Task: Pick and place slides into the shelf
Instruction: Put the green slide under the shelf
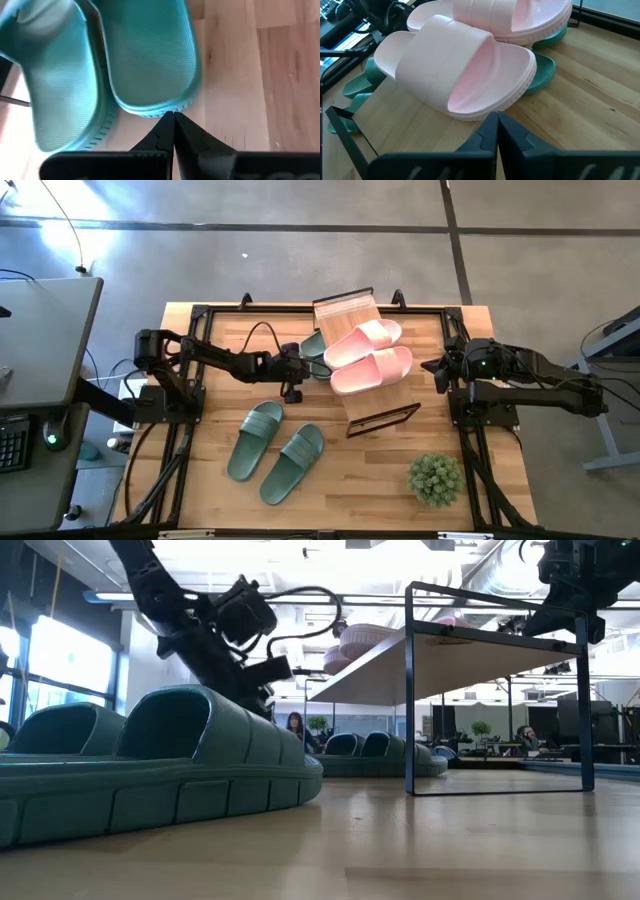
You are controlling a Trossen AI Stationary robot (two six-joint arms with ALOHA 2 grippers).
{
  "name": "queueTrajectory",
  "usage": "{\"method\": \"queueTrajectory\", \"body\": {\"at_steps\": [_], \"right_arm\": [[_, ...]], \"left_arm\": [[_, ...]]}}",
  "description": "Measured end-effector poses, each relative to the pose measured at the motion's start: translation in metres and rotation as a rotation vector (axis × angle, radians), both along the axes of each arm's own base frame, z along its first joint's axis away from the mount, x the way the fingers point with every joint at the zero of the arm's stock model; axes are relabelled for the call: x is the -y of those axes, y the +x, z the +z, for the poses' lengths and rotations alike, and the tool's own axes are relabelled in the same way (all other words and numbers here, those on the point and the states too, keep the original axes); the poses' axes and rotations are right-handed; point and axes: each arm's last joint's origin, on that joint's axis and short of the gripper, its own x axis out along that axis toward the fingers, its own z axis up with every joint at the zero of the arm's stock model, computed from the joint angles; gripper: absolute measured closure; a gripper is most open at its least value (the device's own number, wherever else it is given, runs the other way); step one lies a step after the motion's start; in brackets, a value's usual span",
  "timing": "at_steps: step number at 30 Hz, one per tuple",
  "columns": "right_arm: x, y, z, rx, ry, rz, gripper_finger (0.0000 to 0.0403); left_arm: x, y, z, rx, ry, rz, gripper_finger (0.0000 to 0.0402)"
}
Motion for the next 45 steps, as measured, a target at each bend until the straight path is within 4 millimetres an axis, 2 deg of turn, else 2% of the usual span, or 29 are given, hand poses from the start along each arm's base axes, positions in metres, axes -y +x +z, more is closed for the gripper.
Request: {"method": "queueTrajectory", "body": {"at_steps": [6,10,16,19,24,30,32,37,39,45], "right_arm": [[0.000,0.000,0.000,-0.001,0.000,0.006,0.0402],[0.000,0.000,0.000,-0.004,-0.007,0.020,0.0402],[-0.001,0.000,0.000,-0.010,-0.017,0.063,0.0402],[-0.001,0.000,0.000,-0.015,-0.030,0.083,0.0402],[-0.002,0.001,0.000,-0.019,-0.040,0.105,0.0402],[-0.002,0.001,0.000,-0.008,-0.012,0.084,0.0402],[-0.002,0.000,0.000,-0.006,-0.004,0.072,0.0402],[0.001,0.000,0.000,-0.004,-0.014,-0.013,0.0402],[0.001,-0.001,0.000,-0.002,-0.005,-0.042,0.0402],[0.001,-0.003,-0.003,-0.029,0.026,-0.095,0.0402]], "left_arm": [[0.001,-0.014,0.025,-0.051,0.094,0.043,0.0402],[0.008,-0.024,0.056,-0.005,0.143,-0.012,0.0402],[0.037,-0.047,0.114,0.143,0.253,-0.134,0.0402],[0.055,-0.063,0.136,0.212,0.290,-0.204,0.0402],[0.080,-0.084,0.168,0.414,0.206,-0.276,0.0402],[0.103,-0.088,0.215,0.585,0.118,-0.395,0.0402],[0.112,-0.086,0.226,0.547,0.131,-0.466,0.0402],[0.132,-0.081,0.230,0.203,0.157,-0.554,0.0402],[0.139,-0.080,0.225,0.032,0.178,-0.571,0.0402],[0.170,-0.070,0.206,-0.320,0.287,-0.644,0.0402]]}}
